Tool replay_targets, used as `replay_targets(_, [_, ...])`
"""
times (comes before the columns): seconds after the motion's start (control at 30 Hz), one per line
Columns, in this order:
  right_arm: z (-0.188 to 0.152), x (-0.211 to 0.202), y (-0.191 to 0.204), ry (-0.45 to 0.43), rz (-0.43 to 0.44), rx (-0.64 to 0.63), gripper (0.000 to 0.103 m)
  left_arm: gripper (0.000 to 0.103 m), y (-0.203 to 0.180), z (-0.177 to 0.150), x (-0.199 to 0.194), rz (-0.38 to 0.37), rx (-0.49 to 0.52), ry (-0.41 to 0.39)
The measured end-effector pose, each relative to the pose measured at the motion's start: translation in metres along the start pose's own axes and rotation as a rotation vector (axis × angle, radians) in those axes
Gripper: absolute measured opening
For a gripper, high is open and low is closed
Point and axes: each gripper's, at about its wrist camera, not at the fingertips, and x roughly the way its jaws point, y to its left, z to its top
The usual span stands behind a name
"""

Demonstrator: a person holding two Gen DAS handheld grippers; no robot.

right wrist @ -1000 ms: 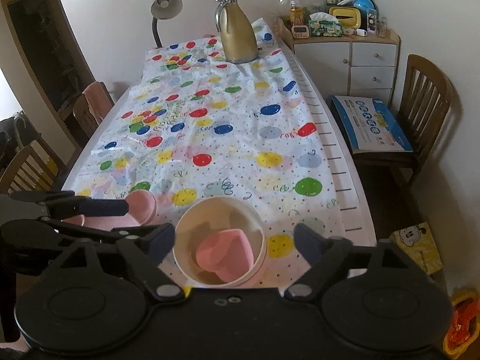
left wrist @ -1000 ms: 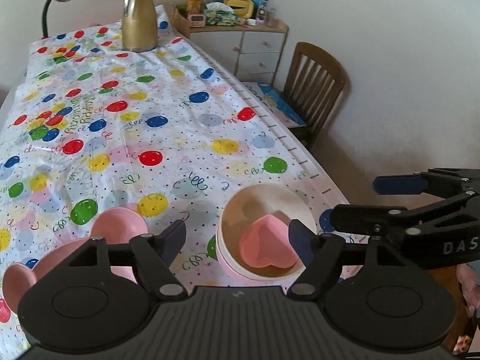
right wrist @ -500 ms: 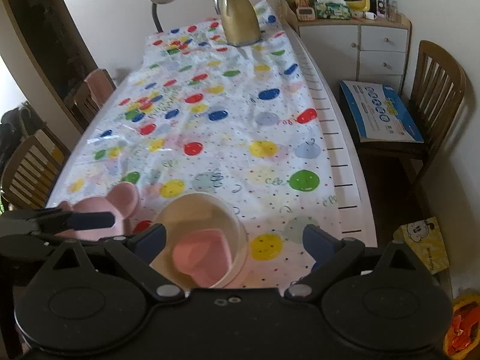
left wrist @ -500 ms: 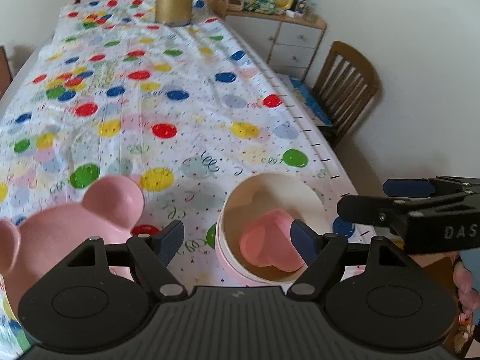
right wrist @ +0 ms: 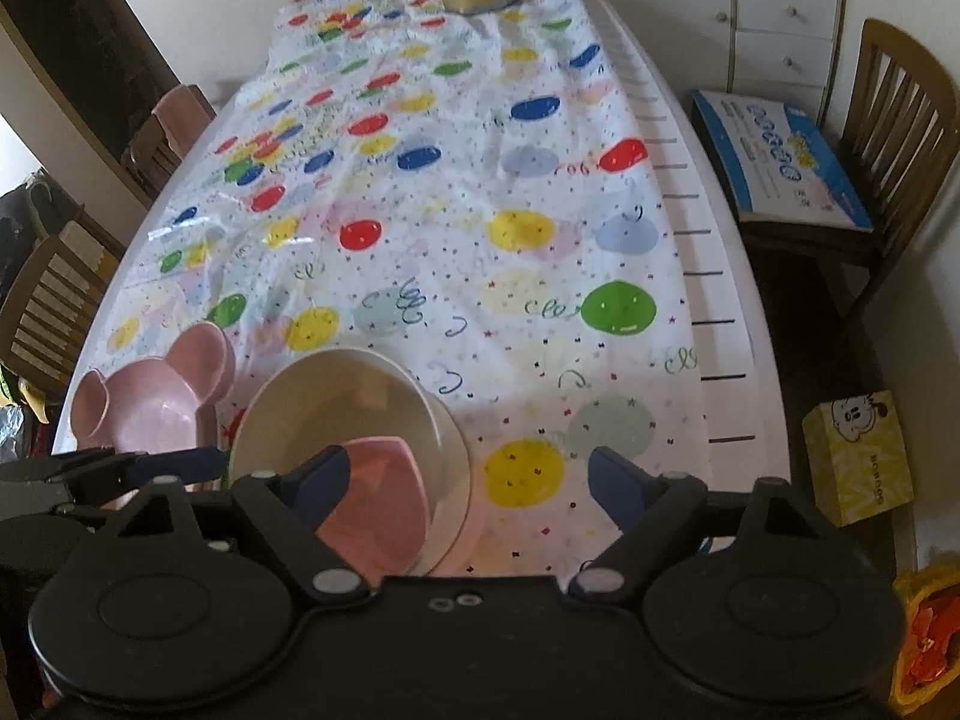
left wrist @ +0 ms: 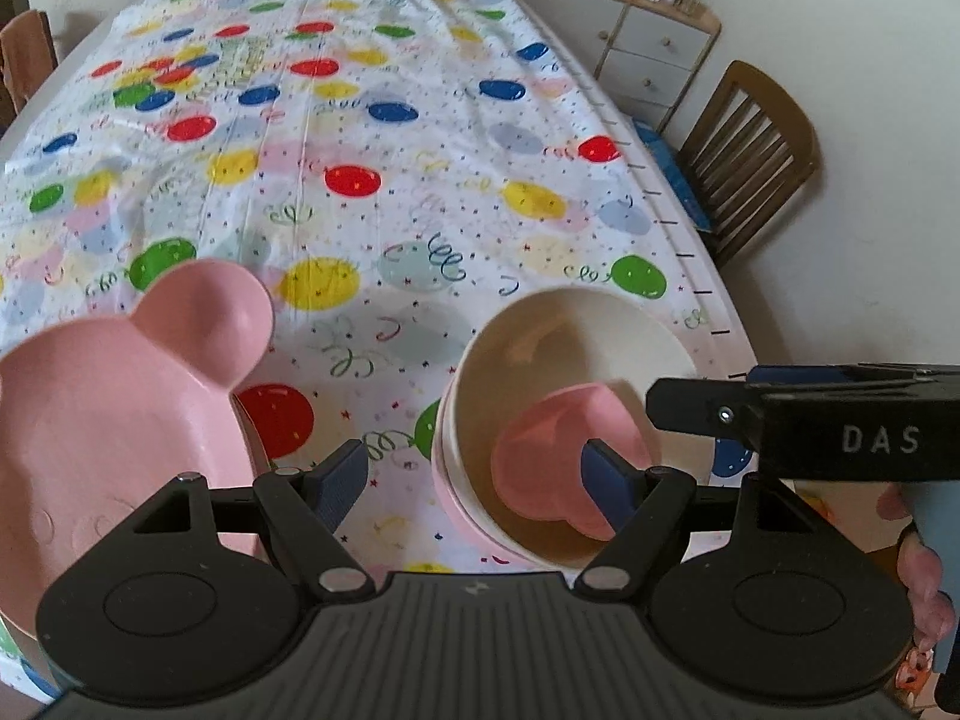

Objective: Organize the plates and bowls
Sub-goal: 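Close the left gripper on the rim of the nested cream and pink bowls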

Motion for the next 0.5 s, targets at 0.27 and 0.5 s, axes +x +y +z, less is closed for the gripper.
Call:
replay_targets(0.27, [0.004,0.018,0.001,0.045,0.018,-0.02,0.077,0.078,0.001,-0.002,0.016,0.012,-0.038,0.026])
replay_targets(0.5, [0.004,0.029,0.003,0.079,0.045,-0.025,0.071,0.077,0.003,-0.002,0.022,-0.002,-0.069,0.039])
